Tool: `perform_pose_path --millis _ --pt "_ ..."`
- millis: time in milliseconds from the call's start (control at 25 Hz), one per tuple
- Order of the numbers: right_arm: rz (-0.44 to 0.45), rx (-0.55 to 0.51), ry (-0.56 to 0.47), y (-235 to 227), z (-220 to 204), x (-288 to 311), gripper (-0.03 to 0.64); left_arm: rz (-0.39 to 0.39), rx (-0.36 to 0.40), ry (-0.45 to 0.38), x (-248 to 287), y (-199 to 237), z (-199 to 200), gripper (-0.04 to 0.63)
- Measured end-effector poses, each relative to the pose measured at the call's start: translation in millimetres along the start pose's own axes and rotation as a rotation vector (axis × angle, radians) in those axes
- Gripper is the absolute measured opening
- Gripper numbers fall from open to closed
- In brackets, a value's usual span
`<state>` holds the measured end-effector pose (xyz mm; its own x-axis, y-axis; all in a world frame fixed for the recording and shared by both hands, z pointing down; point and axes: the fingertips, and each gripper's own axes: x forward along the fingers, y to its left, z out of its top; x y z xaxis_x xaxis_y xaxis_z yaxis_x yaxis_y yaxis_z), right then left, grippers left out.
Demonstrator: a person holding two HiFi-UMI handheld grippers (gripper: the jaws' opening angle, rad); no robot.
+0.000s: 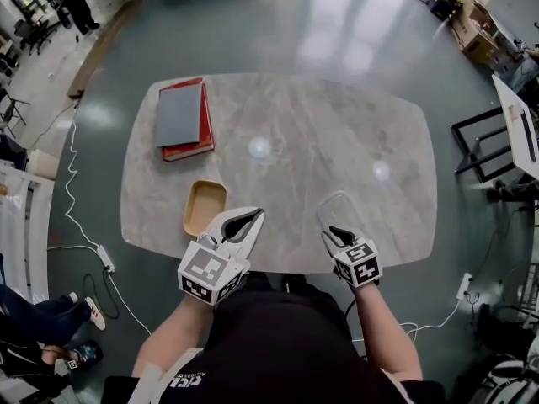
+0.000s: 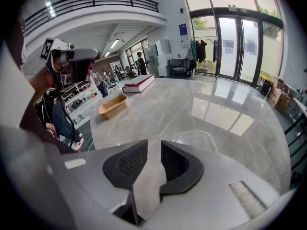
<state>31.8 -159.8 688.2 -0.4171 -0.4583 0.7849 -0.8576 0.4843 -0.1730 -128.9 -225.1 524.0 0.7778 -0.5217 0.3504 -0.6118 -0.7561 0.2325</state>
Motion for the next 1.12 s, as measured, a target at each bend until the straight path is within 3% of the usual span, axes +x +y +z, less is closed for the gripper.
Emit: perform_pose_path --millis 800,1120 --pt "-0.026 0.02 0.168 -28.4 -47.8 52.2 0.089 0.049 -0.031 0.031 -17.8 10.4 -11.3 -0.008" --pt "-0.043 0.024 0.163 -30.6 -47.7 46.8 0.094 0.071 -0.046 0.032 -23.3 12.3 -13.7 -0.008"
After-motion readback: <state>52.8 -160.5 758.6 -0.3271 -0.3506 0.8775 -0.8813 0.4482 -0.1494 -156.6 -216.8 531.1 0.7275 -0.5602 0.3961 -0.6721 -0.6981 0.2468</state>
